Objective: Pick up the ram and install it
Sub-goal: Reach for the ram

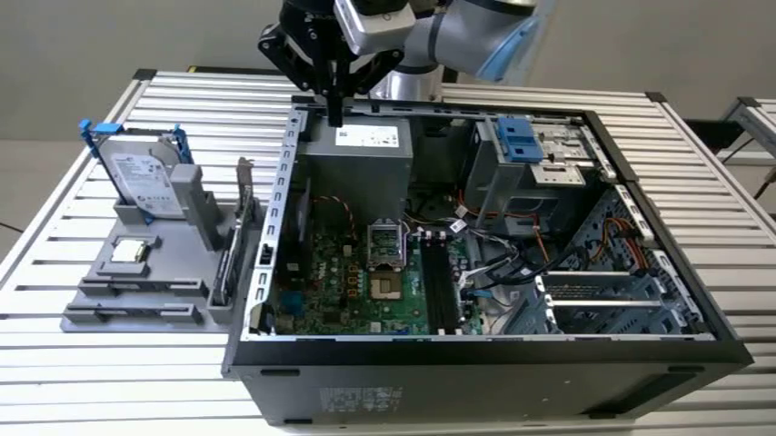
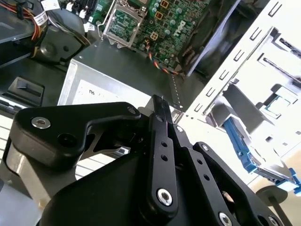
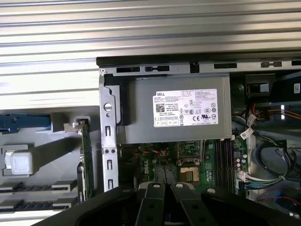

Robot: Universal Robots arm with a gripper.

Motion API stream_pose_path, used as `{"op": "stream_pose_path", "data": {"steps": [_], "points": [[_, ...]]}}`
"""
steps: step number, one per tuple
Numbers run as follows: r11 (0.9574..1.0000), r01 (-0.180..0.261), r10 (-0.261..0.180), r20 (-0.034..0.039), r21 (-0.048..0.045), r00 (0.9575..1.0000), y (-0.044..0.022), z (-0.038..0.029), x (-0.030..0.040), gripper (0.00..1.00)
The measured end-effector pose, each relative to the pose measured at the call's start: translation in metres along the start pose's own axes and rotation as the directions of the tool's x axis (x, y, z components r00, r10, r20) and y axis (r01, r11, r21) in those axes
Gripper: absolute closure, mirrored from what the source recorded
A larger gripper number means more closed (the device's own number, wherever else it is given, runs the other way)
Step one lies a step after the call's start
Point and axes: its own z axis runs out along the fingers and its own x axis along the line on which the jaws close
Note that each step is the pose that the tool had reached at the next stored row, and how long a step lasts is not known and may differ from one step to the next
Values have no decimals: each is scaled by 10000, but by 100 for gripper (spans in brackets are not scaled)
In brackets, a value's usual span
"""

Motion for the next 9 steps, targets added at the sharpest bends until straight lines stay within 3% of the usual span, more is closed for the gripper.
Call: {"op": "stream_pose_path", "data": {"steps": [9], "points": [[10000,1,-1,0,0,10000,-8,-2,117,100]]}}
